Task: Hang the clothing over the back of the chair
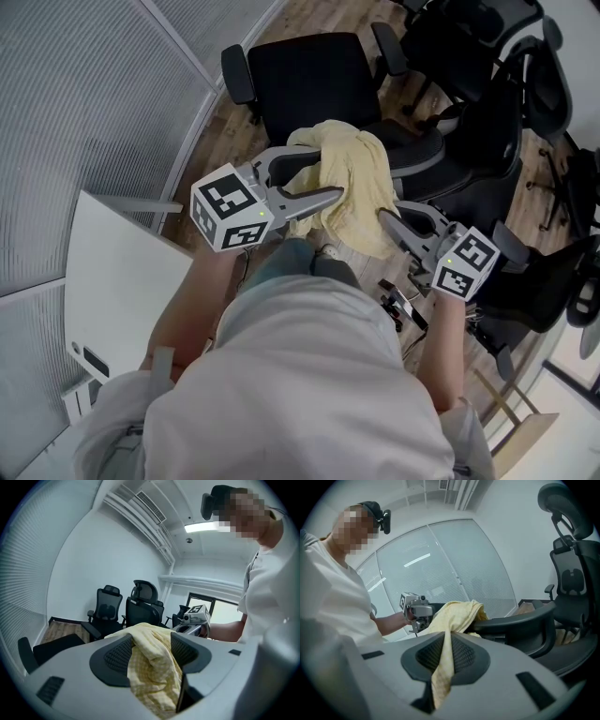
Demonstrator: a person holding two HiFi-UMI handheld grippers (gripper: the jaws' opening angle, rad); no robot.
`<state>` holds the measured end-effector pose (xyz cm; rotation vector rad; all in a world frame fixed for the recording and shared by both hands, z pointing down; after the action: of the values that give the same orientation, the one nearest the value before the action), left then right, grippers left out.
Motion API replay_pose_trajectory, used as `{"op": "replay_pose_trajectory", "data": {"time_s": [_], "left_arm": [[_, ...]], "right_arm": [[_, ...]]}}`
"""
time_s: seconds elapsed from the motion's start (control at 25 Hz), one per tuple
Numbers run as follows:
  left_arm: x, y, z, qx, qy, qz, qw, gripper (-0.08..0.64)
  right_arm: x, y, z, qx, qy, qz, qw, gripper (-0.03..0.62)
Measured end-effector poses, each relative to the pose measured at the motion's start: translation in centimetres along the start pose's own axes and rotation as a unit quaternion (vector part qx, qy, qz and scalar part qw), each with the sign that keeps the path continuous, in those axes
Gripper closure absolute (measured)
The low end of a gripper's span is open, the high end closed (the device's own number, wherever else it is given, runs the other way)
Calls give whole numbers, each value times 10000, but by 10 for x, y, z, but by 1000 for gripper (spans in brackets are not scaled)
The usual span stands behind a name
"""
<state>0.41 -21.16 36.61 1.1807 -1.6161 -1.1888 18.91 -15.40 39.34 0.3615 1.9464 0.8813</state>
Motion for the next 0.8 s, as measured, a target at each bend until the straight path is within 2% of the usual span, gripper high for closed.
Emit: {"op": "replay_pose_trajectory", "data": {"time_s": [0.2, 0.48, 0.8], "left_arm": [[2, 4, 0, 7, -174, 8, 9998, 302], [11, 1, 20, -172, -595, 59, 9981, 302], [9, 6, 26, -152, -802, 86, 9966, 302]], "right_arm": [[-6, 2, -2, 66, 48, 46, 10000, 552], [-8, 7, -6, 220, 257, 453, 9984, 552], [-11, 12, -15, 405, 277, 447, 9978, 552]]}}
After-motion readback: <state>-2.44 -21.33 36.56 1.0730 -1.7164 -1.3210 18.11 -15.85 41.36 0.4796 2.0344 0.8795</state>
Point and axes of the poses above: the fingertips, and each gripper's own axes: z backward along the fingers, x to its left, y out of its underside, the point moved 6 cm from there along z, backward along the fingers, and after that the axes turned 15 degrees about -z, right-handed, at the moved point
